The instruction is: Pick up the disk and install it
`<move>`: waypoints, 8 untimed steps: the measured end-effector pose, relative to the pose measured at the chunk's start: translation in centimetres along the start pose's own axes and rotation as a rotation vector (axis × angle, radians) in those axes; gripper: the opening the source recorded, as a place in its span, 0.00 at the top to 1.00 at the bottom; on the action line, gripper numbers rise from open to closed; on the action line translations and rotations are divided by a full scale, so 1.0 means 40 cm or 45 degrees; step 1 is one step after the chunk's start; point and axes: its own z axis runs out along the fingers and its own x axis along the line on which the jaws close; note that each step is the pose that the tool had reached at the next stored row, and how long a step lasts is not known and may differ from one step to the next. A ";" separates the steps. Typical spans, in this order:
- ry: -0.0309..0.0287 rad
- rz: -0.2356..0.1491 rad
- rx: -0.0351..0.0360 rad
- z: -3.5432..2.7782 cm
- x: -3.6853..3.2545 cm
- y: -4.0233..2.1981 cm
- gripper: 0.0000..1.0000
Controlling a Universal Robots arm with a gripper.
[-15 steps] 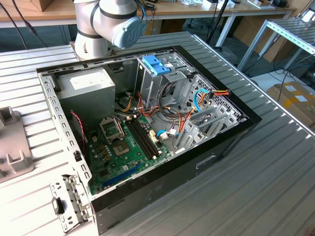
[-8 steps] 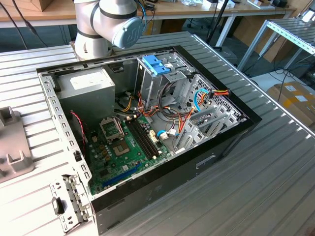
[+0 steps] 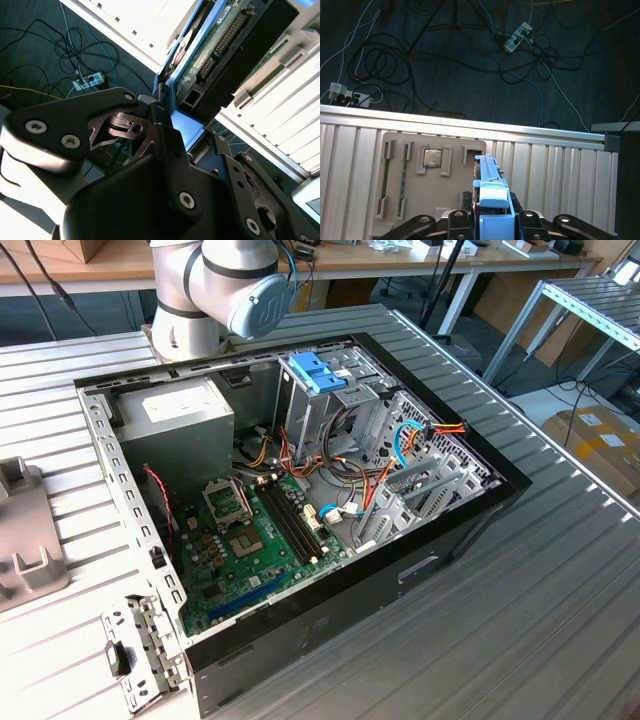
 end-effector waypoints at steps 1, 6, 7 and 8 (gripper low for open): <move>0.0000 0.000 0.0001 -0.001 0.000 0.000 0.63; 0.0000 0.000 0.0000 -0.009 -0.001 0.001 0.63; 0.0000 0.000 -0.0001 -0.010 -0.001 0.001 0.63; 0.0000 0.000 0.0000 -0.012 -0.001 0.001 0.63</move>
